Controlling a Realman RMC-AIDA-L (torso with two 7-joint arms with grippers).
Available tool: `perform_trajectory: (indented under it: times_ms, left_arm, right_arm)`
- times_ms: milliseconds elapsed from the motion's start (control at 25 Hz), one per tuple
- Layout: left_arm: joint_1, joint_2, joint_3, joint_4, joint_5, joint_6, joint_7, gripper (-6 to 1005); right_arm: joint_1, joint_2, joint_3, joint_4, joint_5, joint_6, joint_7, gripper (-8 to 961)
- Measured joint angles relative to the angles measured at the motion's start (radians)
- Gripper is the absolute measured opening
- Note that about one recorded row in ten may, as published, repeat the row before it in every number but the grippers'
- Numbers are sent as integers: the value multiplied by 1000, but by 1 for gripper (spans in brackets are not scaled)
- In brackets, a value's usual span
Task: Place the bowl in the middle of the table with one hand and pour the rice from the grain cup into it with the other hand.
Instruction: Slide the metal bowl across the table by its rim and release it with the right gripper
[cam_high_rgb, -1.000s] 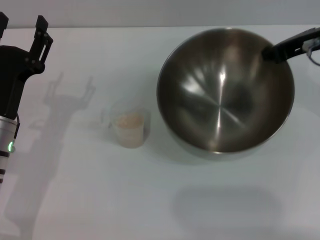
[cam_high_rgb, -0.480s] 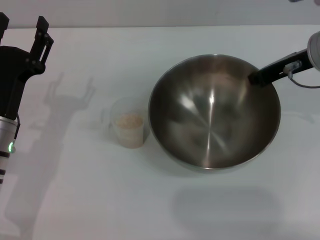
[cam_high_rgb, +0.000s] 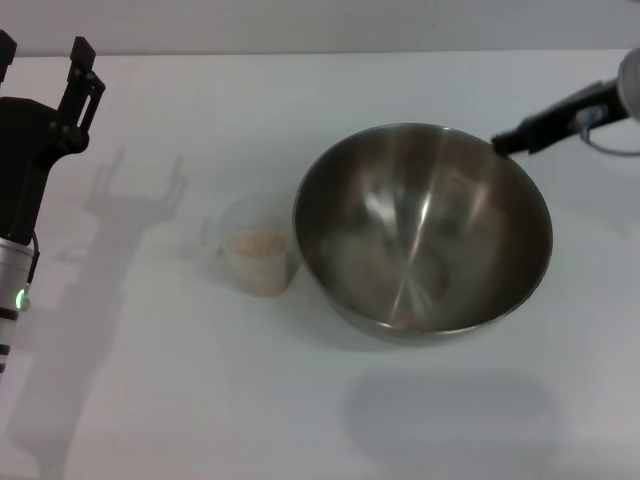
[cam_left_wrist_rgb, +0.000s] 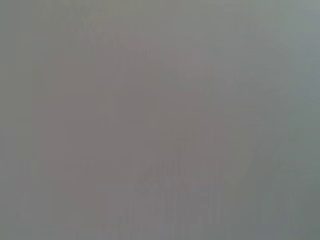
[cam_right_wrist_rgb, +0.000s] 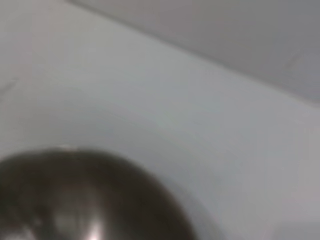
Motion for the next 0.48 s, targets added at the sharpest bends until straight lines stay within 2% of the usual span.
perform_trajectory:
  times_ms: [80,200,320,360,400,440,480]
  left_arm:
    - [3,0,0,0,0,1,-1,772]
    - [6,0,0,0,0,7,-1,772]
    - [8,0,0,0,0,12,-1,772]
    - [8,0,0,0,0,12,-1,772]
    - [8,0,0,0,0,13,-2,772]
    - [8,0,0,0,0,13,-2,772]
    - [8,0,0,0,0,14,-2,772]
  right_arm:
    - [-6,0,0,-41,-3,-23,0,432]
    - [-15,1,0,-88,9,-71,-2,462]
    - [-58,5,-40,-134,86,-247,-40,492]
    - [-58,5,-40,-134,86,-247,-40,492]
    - [-82,5,-70,-140,112,-331,-54,492]
    - [-132,6,-137,-145,140,-504,-84,492]
    - [-132,6,-137,-145,140,-504,-84,492]
